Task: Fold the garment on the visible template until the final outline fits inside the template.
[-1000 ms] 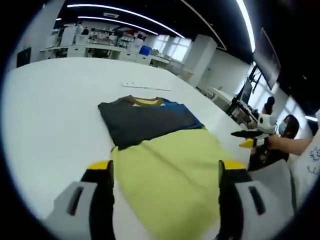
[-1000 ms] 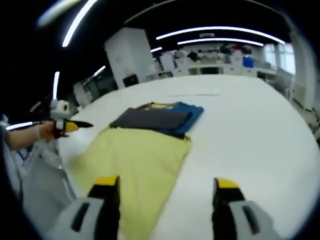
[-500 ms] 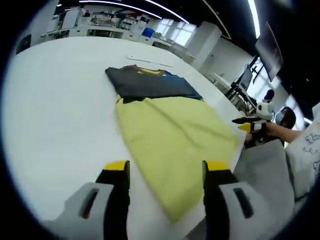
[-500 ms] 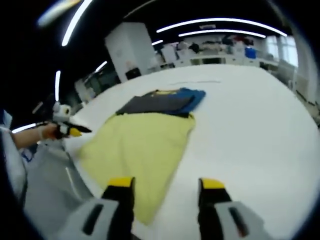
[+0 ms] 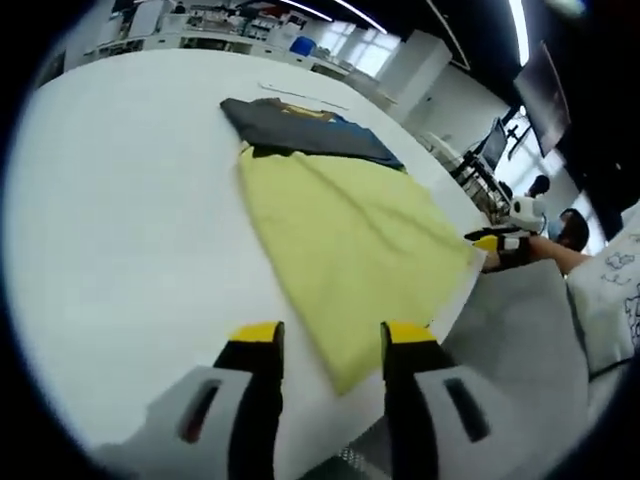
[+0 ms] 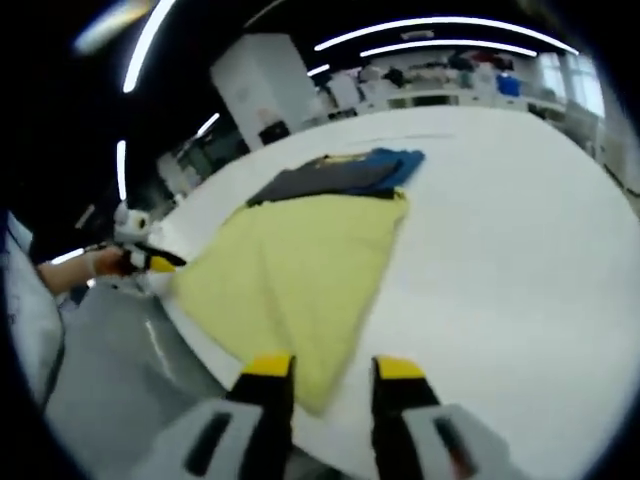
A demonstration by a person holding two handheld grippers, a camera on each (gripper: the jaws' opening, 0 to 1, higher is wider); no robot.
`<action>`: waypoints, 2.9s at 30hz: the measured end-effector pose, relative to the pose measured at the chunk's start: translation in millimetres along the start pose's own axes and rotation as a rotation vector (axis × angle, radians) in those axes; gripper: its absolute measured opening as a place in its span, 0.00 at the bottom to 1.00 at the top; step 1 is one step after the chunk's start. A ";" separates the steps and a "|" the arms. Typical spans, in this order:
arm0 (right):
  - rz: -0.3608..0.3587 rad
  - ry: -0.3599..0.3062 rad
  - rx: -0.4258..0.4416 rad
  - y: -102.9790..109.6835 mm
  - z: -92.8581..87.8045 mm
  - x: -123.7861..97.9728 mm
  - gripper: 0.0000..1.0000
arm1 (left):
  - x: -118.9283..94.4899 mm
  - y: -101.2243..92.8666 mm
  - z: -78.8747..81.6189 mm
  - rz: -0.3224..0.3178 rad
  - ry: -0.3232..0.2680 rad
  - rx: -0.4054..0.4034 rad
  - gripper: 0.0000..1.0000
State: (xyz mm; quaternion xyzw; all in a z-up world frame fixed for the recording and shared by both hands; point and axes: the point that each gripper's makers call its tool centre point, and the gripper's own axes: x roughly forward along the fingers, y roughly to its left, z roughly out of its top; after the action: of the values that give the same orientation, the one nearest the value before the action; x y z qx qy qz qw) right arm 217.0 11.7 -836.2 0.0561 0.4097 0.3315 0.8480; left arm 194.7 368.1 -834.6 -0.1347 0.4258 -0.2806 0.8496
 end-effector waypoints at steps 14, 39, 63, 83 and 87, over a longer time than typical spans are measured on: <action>0.049 0.044 0.044 6.6 -12.1 5.4 0.08 | 2.4 -4.8 -17.2 -0.018 0.029 -0.002 0.03; 0.154 0.002 0.363 32.2 -3.0 -33.0 0.00 | -34.2 -30.7 -15.3 -0.048 -0.061 -0.077 0.00; 0.250 -0.108 0.513 41.3 55.1 -64.7 0.00 | -71.2 -47.5 47.8 -0.060 -0.191 -0.066 0.00; 0.302 -0.340 0.541 -13.2 192.8 -29.5 0.00 | -43.0 -14.0 193.9 -0.040 -0.441 -0.048 0.00; 0.298 -0.367 0.525 -24.5 220.2 -15.4 0.00 | -32.0 0.2 223.3 -0.033 -0.500 -0.077 0.00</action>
State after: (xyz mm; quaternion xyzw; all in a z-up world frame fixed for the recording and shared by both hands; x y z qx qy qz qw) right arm 384.0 22.2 -690.2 0.3901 0.3092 0.3193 0.8064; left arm 357.8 384.9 -679.8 -0.2392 0.2104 -0.2359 0.9181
